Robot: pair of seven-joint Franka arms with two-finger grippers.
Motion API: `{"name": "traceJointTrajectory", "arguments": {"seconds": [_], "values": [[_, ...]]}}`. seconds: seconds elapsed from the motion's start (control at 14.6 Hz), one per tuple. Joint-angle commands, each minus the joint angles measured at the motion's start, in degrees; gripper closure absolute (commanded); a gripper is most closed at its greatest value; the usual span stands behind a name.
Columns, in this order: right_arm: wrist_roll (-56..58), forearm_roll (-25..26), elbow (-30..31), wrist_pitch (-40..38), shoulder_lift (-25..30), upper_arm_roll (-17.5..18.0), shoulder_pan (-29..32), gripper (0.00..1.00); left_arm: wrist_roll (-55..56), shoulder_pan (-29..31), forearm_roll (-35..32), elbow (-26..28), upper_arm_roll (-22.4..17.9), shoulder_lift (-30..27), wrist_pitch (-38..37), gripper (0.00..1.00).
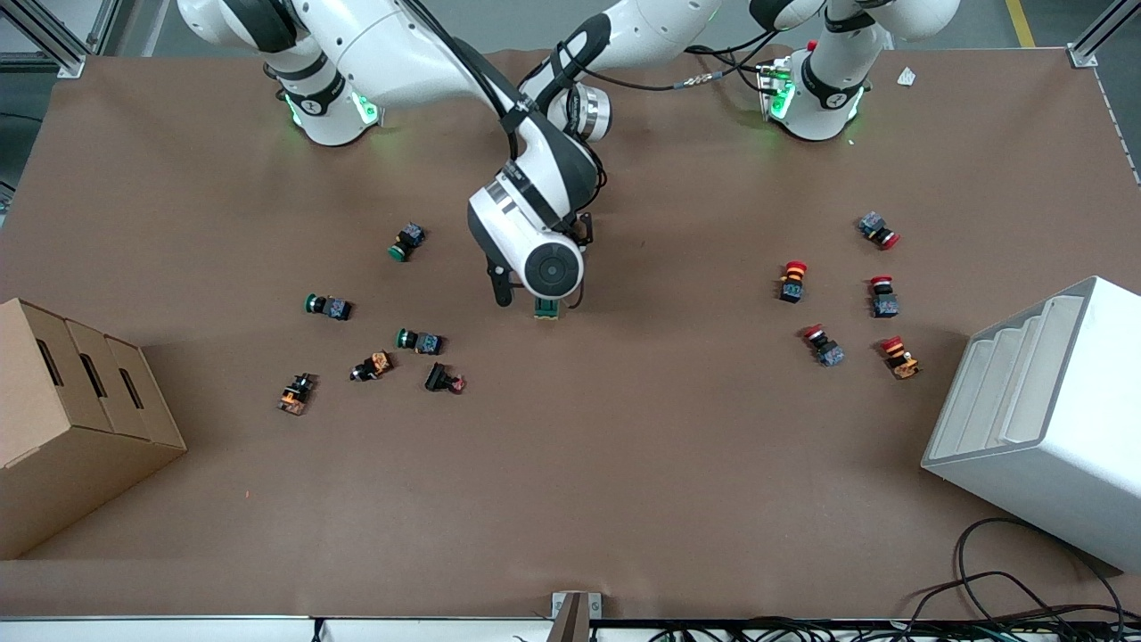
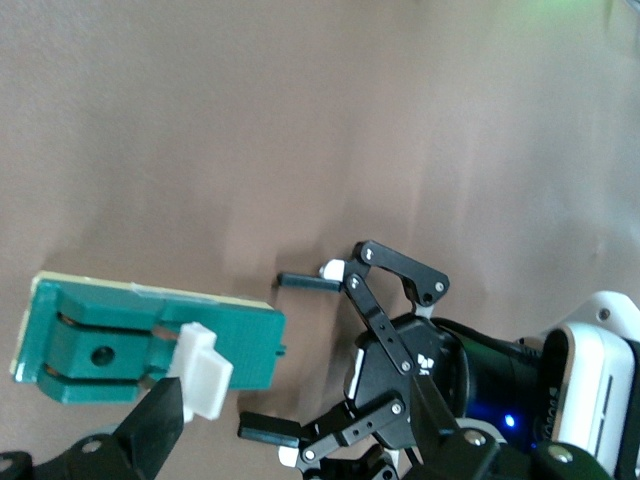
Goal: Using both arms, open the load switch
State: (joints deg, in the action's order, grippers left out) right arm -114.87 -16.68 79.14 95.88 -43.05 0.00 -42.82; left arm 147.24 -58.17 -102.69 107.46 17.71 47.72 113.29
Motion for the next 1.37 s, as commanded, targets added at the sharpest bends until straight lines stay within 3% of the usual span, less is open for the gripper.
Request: {"name": "traceJointTrajectory", "arguments": {"seconds": [0.0, 1.03, 1.31], "values": [[1.2, -0.1, 1.4, 0.0, 0.9, 0.4, 0.2, 0.00, 1.6, -0.1, -0.7, -0.4, -0.4, 3.3, 0.7, 0.00], [1.3, 0.7, 4.8, 2.9, -0.2, 0.4, -2.4, 0.00, 1.5, -0.2, -0.7, -0.5, -0.4, 3.5, 0.7, 0.00], [6.5, 3.8, 4.1, 1.1, 1.9, 0.3, 0.6, 0.00, 1.2, -0.1, -0.6, -0.4, -0.4, 3.3, 0.7, 0.00]]}}
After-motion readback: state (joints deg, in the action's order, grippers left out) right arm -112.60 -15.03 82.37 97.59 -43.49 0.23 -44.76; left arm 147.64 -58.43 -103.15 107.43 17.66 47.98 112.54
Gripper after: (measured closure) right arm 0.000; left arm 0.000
